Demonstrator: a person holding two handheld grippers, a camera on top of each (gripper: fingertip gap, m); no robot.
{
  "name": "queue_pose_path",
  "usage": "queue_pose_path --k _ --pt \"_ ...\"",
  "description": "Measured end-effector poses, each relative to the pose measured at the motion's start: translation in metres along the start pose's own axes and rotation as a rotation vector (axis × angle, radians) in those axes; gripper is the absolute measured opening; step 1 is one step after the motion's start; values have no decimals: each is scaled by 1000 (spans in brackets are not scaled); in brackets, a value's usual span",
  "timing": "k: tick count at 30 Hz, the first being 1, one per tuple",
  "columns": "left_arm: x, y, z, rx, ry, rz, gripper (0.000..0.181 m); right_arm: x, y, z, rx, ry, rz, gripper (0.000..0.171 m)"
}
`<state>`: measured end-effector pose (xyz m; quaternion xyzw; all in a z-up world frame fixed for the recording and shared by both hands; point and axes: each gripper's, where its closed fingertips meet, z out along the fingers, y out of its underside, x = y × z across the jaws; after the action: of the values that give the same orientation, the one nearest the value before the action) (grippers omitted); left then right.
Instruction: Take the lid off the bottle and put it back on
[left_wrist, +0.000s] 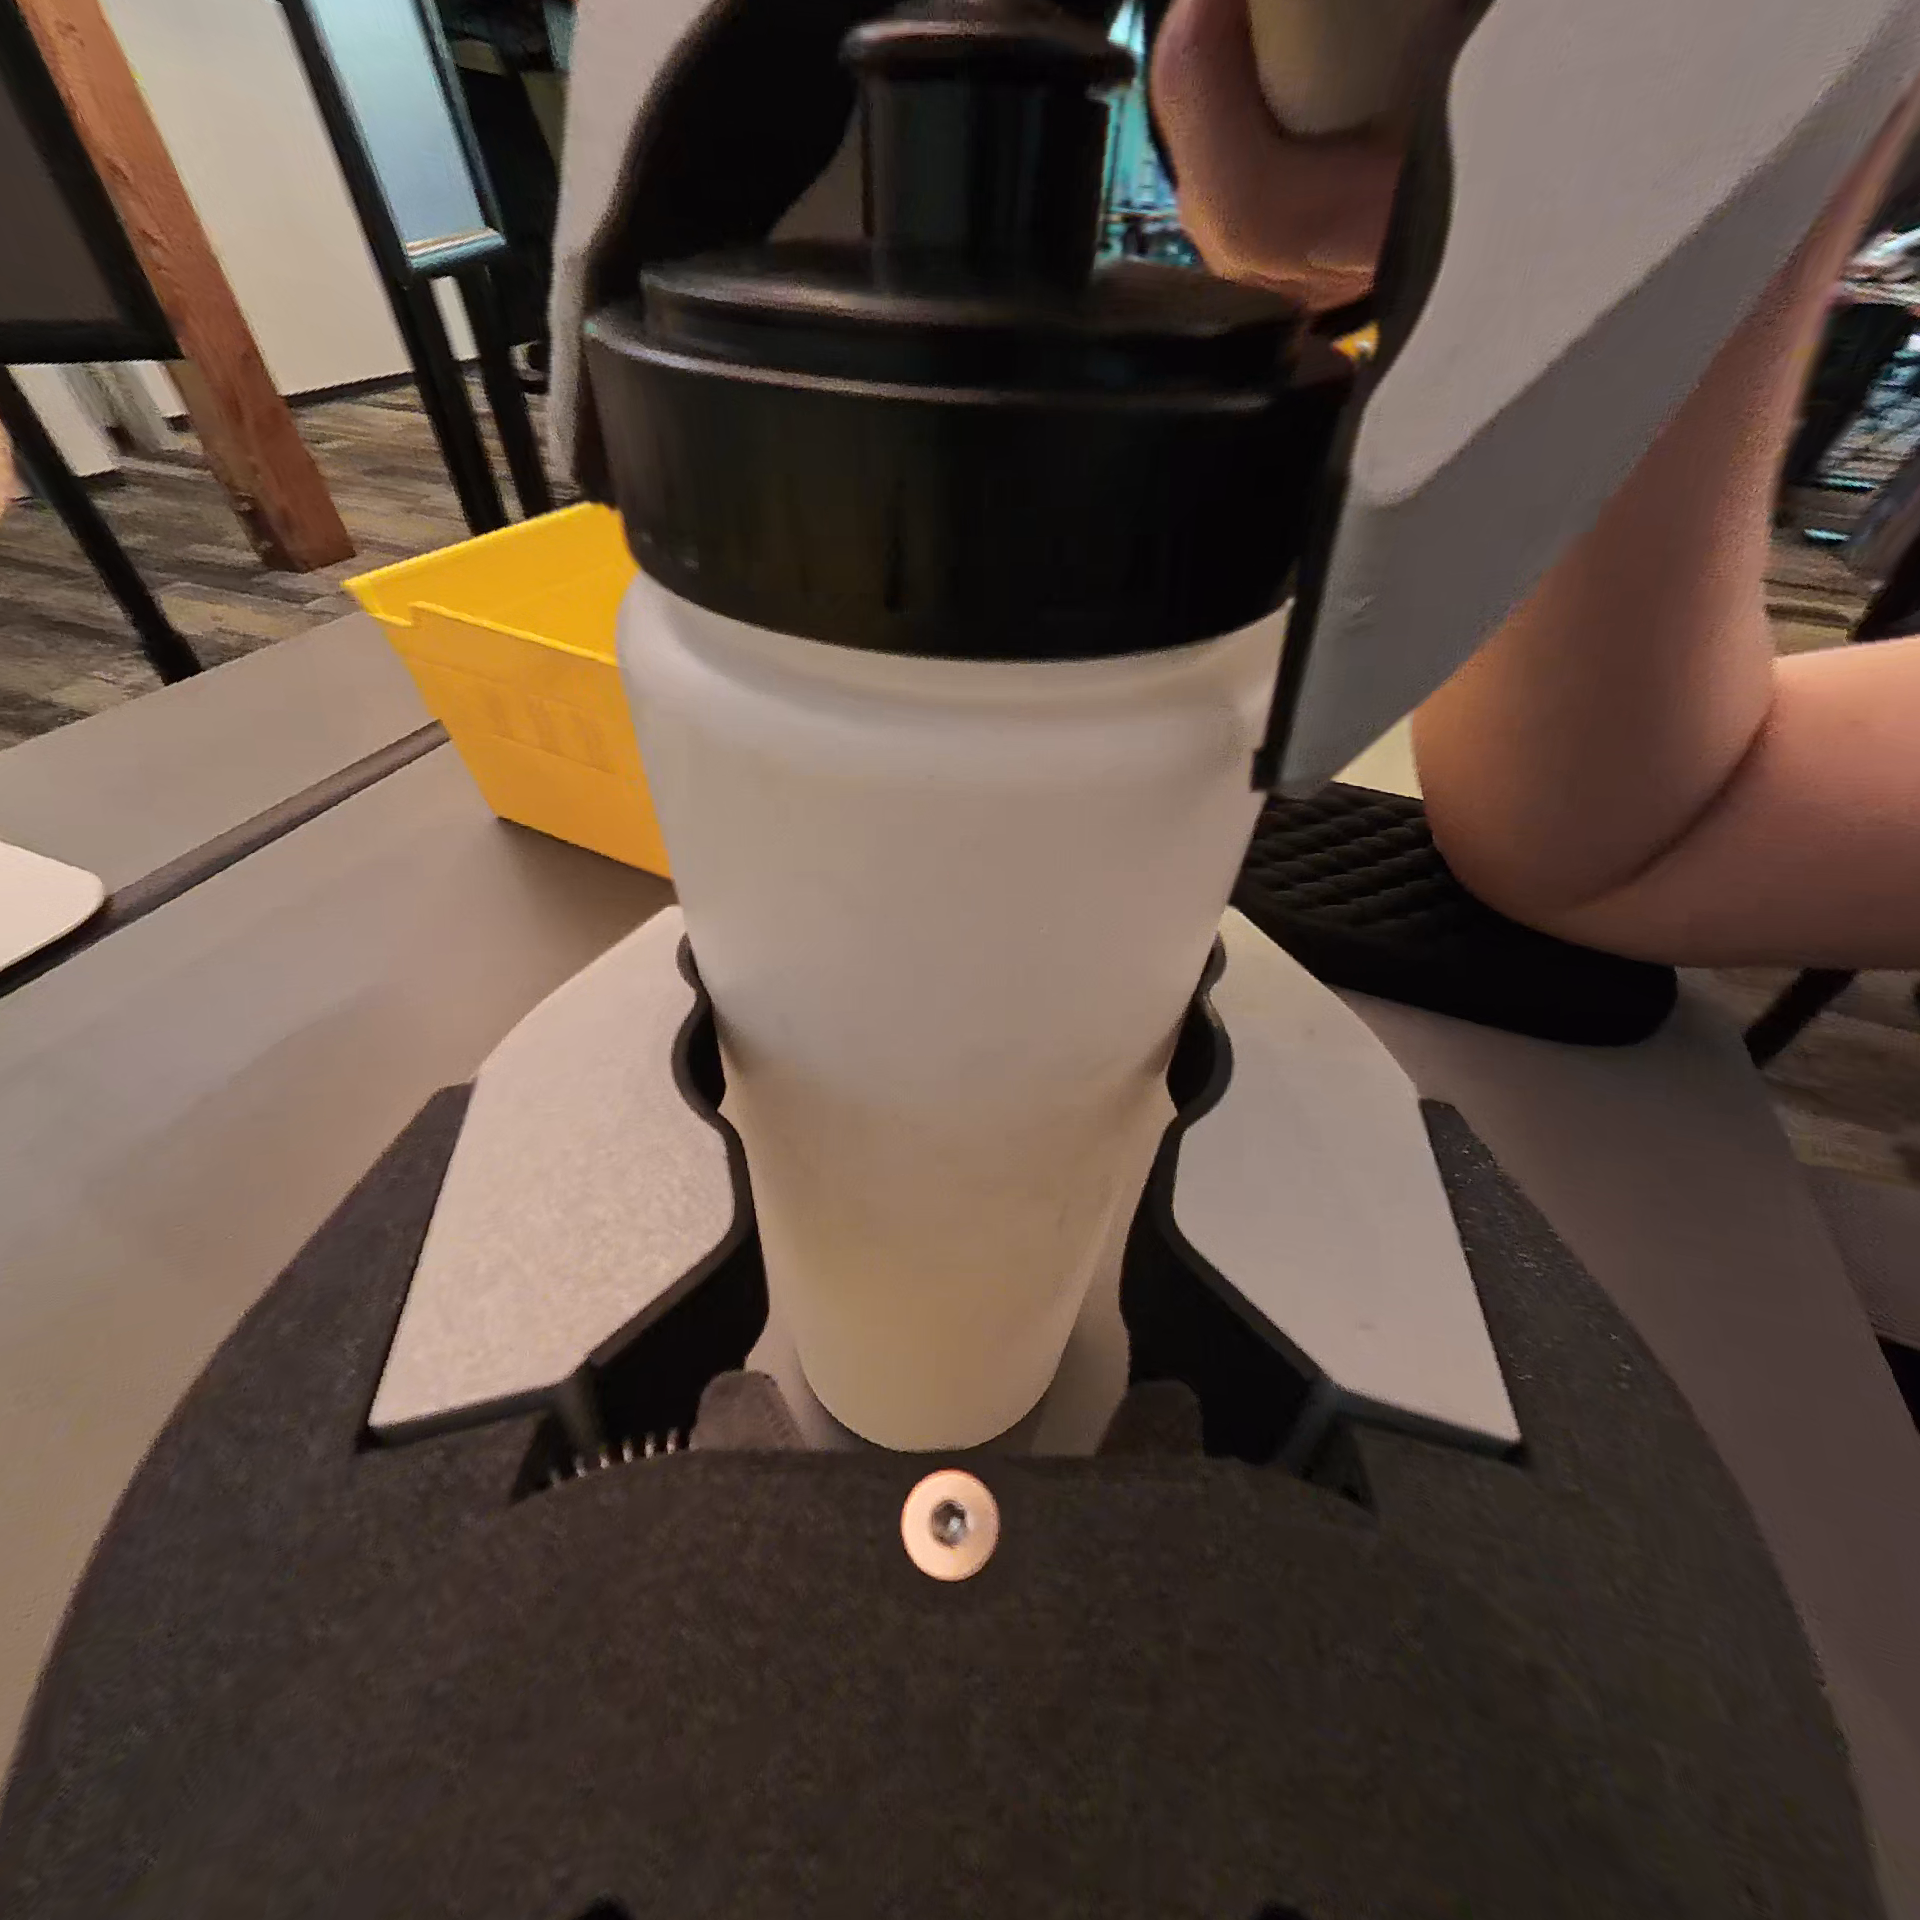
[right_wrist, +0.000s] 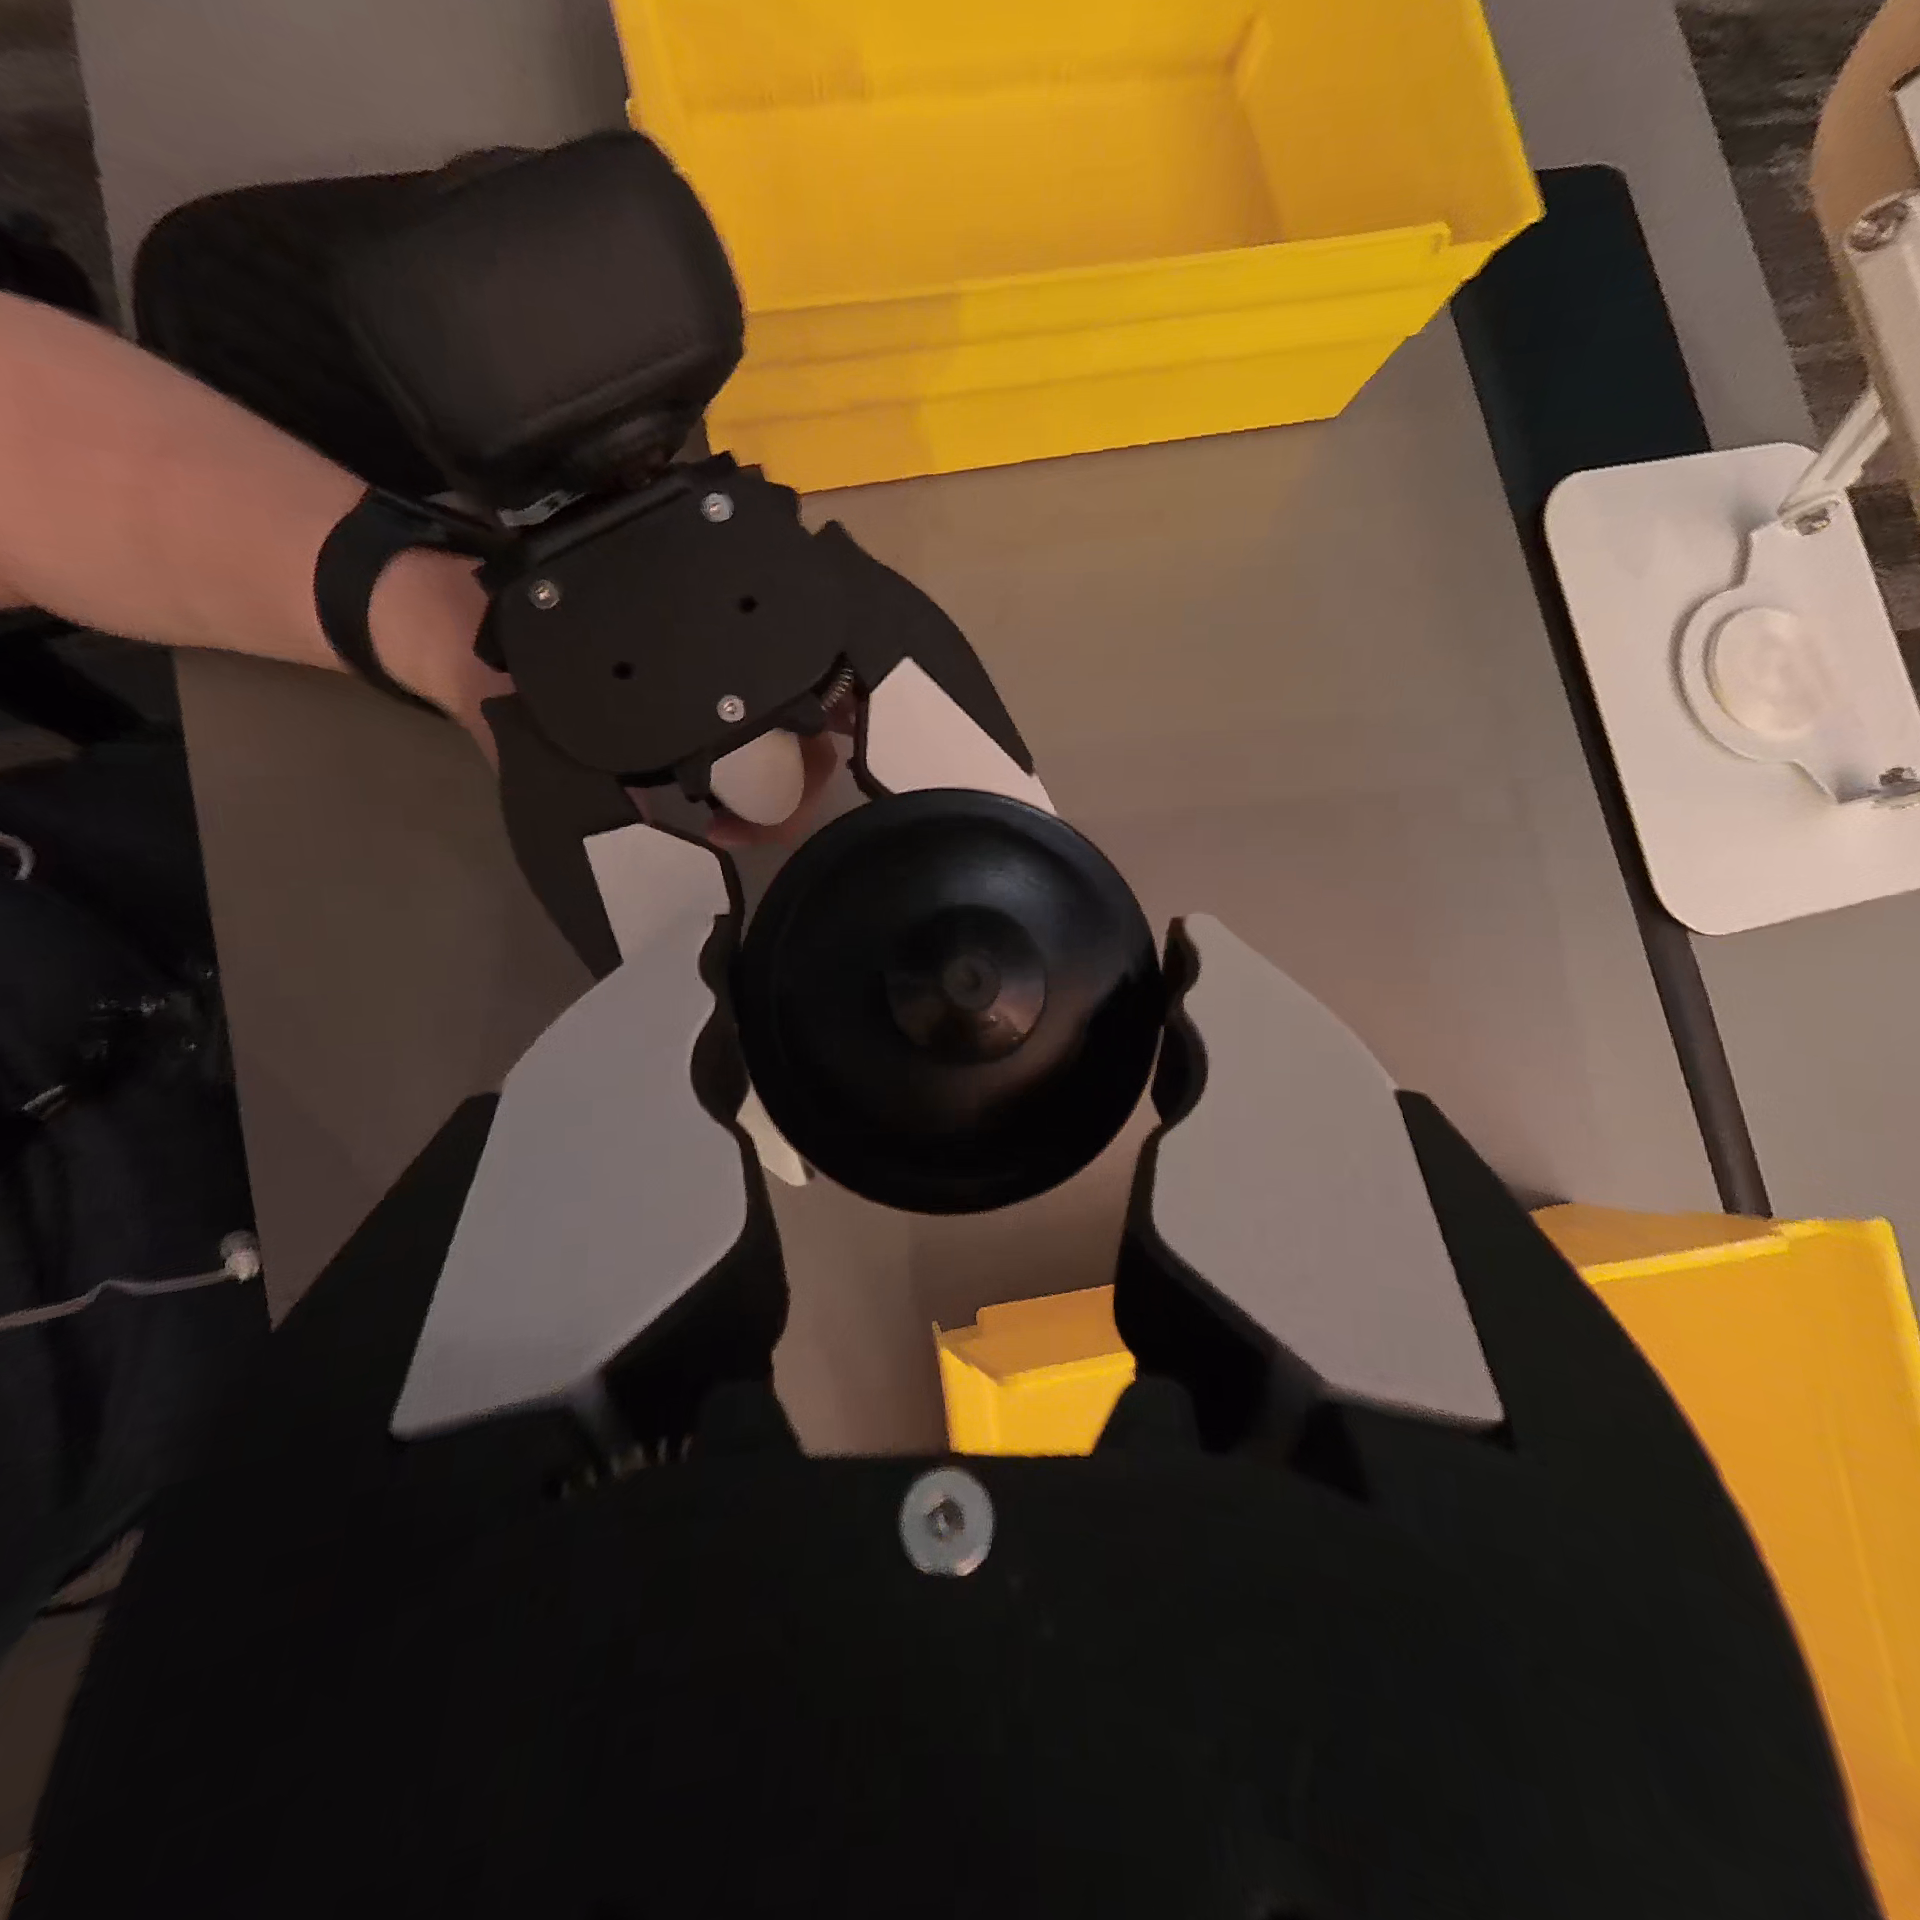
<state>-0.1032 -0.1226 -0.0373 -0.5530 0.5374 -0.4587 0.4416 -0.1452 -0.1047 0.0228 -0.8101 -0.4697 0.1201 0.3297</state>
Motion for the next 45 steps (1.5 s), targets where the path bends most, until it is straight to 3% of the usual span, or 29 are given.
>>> queue_pose_path --k 6,9,11,16,20,25,28,32,34,41,45 --pt "40 1 1 6 250 41 86 -36 11 -16 83 -303 -320 78" --pt "45 1 2 11 273 35 86 -47 13 -21 165 -436 -379 78" --pt "35 -1 3 23 224 6 86 -39 9 -17 148 -403 -308 78" --pt "0 -1 0 21 15 2 86 -13 -5 -5 87 -117 -160 88" --pt "-7 -1 -1 21 -37 -12 86 5 -6 1 12 109 -40 82" --pt "2 0 0 6 15 -1 86 0 0 -1 -29 98 -60 79" --pt "19 0 1 1 126 14 86 -14 4 -7 -12 -33 -162 78" --pt "52 1 0 4 313 51 86 -48 11 -21 103 -276 -455 78" --pt "53 1 1 9 312 37 86 -51 13 -24 130 -332 -469 78" --pt "12 -1 1 26 83 6 86 -19 2 -11 48 -93 -236 85" --pt "8 -1 0 22 59 -1 86 -13 -9 -3 36 21 -22 85"
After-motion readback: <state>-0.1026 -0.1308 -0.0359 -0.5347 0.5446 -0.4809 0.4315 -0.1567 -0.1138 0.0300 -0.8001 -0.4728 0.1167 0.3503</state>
